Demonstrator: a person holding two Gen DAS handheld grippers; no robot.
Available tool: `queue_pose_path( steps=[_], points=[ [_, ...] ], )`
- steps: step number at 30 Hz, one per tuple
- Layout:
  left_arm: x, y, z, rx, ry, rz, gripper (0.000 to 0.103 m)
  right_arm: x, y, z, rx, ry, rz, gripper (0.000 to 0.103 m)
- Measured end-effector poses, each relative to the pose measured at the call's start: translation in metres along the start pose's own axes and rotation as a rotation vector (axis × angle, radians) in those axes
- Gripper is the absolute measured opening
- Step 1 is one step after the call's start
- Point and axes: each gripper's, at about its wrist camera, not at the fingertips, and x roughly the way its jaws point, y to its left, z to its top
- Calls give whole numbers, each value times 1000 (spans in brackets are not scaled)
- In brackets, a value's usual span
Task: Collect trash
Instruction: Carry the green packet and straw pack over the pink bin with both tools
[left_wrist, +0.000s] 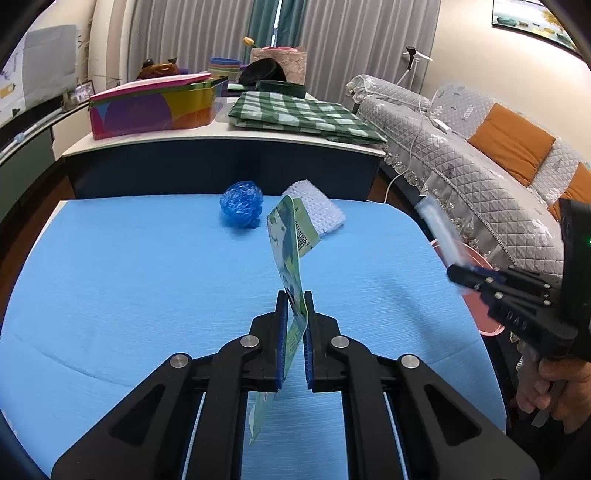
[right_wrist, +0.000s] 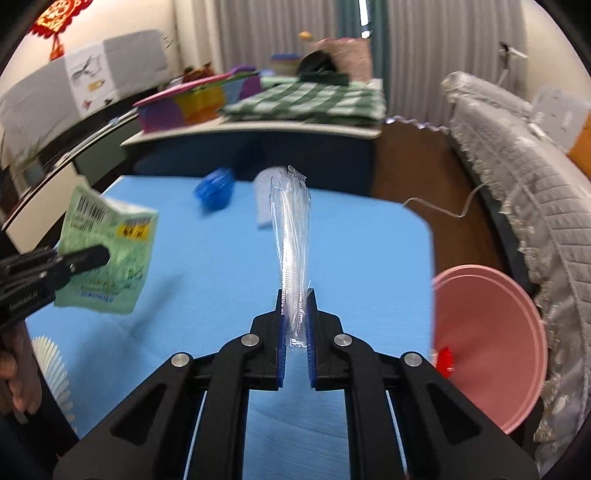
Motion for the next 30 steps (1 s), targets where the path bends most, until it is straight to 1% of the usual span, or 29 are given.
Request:
queue_pose_path(
  steps=[4, 15, 23, 30],
  points=[
    [0, -9, 0, 16, -7, -5, 8, -11, -9, 2, 13, -32, -40, 9],
    [2, -31, -1, 47, -25, -17, 8, -32, -37, 8, 69, -81, -82, 9],
    [-5, -42, 2, 71, -66, -45, 8, -58, -63, 24, 104, -131, -168, 9],
    [-4, -63, 7, 99, -62, -76, 8, -93, -100, 33, 145, -181, -246, 9]
  ],
)
